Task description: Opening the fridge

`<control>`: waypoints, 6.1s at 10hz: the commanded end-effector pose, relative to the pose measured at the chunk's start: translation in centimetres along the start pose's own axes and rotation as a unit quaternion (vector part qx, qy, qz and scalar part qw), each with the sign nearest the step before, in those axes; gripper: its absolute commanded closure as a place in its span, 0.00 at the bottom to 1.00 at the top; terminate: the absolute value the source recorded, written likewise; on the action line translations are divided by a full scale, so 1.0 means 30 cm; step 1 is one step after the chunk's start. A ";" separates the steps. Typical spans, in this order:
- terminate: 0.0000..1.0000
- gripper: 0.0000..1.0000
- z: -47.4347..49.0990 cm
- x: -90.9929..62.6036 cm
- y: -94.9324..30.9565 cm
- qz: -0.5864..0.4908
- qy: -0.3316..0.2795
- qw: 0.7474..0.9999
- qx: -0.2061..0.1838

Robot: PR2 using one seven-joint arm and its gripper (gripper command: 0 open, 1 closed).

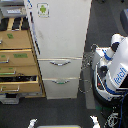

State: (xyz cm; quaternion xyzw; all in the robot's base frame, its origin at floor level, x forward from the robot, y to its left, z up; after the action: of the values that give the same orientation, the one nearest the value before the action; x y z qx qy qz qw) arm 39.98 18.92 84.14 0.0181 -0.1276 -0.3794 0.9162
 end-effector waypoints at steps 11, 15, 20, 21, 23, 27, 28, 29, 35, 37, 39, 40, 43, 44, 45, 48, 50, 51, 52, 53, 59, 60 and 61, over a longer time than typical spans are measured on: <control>0.00 0.00 -0.026 0.315 0.160 0.018 0.023 0.999 -0.037; 0.00 0.00 -0.079 0.470 0.404 0.146 0.095 0.984 -0.048; 0.00 0.00 -0.113 0.603 0.560 0.210 0.126 0.969 -0.040; 0.00 0.00 -0.106 0.603 0.591 0.225 0.129 0.965 -0.041; 0.00 0.00 -0.099 0.619 0.640 0.248 0.134 0.959 -0.042; 0.00 0.00 -0.115 0.655 0.770 0.316 0.154 0.935 -0.053; 0.00 0.00 -0.120 0.666 0.834 0.341 0.160 0.925 -0.055; 0.00 0.00 -0.122 0.675 0.846 0.343 0.160 0.924 -0.055; 0.00 0.00 -0.100 0.844 0.995 0.328 0.165 0.929 -0.046; 0.00 0.00 -0.093 0.921 1.035 0.318 0.165 0.932 -0.048; 0.00 0.00 -0.079 0.962 1.111 0.320 0.163 0.932 -0.041; 0.00 0.00 -0.055 0.992 1.200 0.316 0.156 0.935 -0.030; 0.00 0.00 0.004 1.001 1.380 0.322 0.154 0.934 -0.006; 0.00 0.00 0.029 0.993 1.468 0.328 0.152 0.932 0.005; 0.00 0.00 0.035 0.989 1.491 0.325 0.154 0.933 0.011; 0.00 0.00 0.078 1.014 1.540 0.302 0.150 0.941 0.035; 0.00 0.00 0.087 1.050 1.541 0.295 0.148 0.943 0.036; 0.00 0.00 0.104 1.097 1.532 0.285 0.139 0.948 0.027; 0.00 0.00 0.118 1.131 1.532 0.277 0.133 0.951 0.025; 0.00 0.00 0.134 1.157 1.546 0.275 0.128 0.953 0.023; 0.00 0.00 0.288 1.285 1.659 0.289 0.093 0.952 -0.034; 0.00 0.00 0.309 1.301 1.686 0.290 0.084 0.953 -0.033; 0.00 0.00 0.304 1.299 1.693 0.295 0.079 0.951 -0.055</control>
State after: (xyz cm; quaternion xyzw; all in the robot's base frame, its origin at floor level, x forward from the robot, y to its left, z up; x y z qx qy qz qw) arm 92.48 27.36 106.72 0.0329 -0.0108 -0.0951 0.9949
